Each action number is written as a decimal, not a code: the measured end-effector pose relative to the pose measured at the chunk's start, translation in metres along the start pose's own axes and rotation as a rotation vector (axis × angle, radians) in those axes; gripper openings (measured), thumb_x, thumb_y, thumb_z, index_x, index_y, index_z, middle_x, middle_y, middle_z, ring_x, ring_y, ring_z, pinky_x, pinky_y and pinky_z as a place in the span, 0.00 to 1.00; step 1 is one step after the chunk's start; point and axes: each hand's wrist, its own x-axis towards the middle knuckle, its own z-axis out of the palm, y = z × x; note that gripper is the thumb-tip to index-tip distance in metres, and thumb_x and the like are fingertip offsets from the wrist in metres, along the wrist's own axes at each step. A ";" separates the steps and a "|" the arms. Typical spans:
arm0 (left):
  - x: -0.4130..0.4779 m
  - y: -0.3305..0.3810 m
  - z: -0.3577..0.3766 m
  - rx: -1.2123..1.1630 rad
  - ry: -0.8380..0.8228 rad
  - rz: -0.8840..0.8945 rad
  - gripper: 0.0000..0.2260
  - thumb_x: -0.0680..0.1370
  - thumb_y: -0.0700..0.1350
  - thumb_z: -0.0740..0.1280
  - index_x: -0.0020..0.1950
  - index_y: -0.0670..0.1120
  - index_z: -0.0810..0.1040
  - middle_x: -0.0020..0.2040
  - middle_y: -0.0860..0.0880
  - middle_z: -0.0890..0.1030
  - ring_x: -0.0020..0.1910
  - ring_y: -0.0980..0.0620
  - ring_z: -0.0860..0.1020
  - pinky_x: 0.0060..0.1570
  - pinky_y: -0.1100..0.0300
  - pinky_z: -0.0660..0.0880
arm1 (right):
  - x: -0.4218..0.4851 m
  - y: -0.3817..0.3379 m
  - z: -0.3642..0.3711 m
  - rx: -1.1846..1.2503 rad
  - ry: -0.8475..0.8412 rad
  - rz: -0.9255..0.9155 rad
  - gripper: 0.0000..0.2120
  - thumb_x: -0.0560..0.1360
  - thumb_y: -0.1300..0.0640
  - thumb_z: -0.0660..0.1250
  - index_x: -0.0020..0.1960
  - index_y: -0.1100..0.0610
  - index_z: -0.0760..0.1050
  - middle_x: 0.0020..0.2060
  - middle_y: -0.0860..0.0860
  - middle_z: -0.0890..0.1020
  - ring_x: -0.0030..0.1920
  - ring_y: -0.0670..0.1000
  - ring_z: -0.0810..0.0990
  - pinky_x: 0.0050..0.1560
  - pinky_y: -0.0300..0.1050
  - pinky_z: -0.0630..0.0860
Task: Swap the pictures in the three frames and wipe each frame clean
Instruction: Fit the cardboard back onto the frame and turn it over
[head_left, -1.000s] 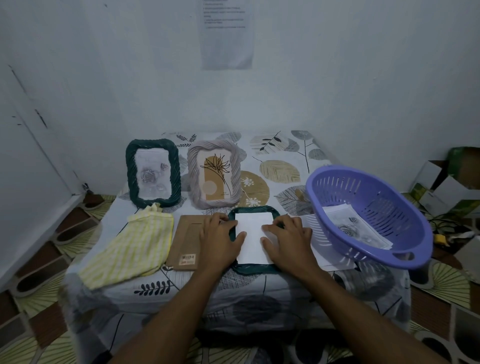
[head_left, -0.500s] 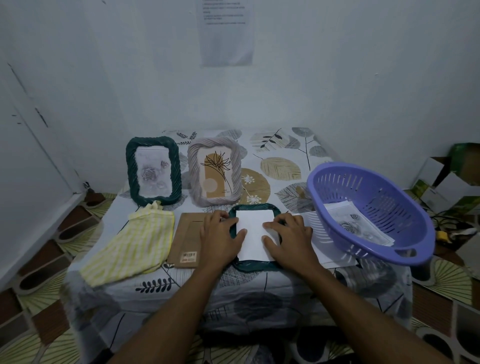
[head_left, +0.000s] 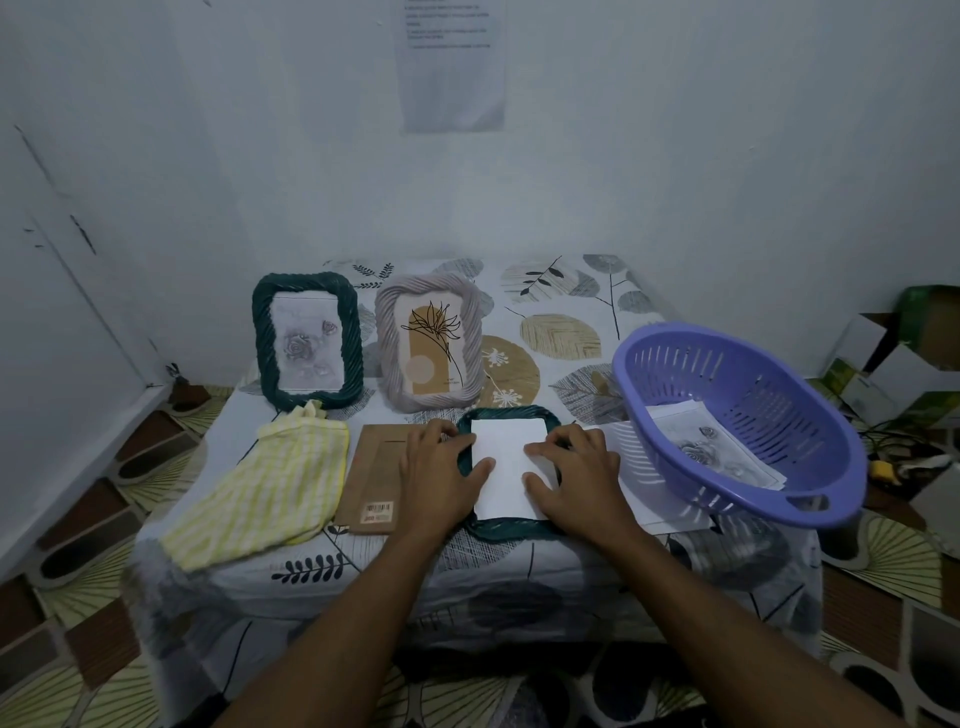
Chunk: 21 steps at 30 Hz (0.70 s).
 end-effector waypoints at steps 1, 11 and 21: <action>0.000 0.000 0.000 -0.001 0.000 -0.001 0.20 0.75 0.58 0.67 0.64 0.50 0.77 0.60 0.51 0.72 0.62 0.50 0.65 0.60 0.52 0.67 | 0.000 0.000 0.000 0.007 -0.003 0.004 0.21 0.72 0.42 0.61 0.63 0.46 0.76 0.58 0.47 0.70 0.61 0.51 0.64 0.55 0.50 0.62; 0.004 0.002 -0.004 -0.084 -0.033 -0.047 0.22 0.74 0.56 0.69 0.65 0.50 0.77 0.58 0.49 0.72 0.62 0.49 0.66 0.62 0.48 0.68 | 0.001 0.000 -0.006 0.105 -0.006 0.035 0.18 0.74 0.46 0.67 0.63 0.48 0.76 0.57 0.48 0.70 0.61 0.50 0.65 0.57 0.50 0.62; 0.003 0.000 -0.003 -0.043 -0.033 -0.033 0.21 0.74 0.57 0.69 0.64 0.51 0.78 0.59 0.50 0.72 0.62 0.49 0.65 0.62 0.51 0.66 | 0.000 0.001 -0.006 0.109 0.005 0.028 0.17 0.74 0.46 0.67 0.62 0.49 0.77 0.57 0.47 0.70 0.61 0.49 0.65 0.56 0.48 0.61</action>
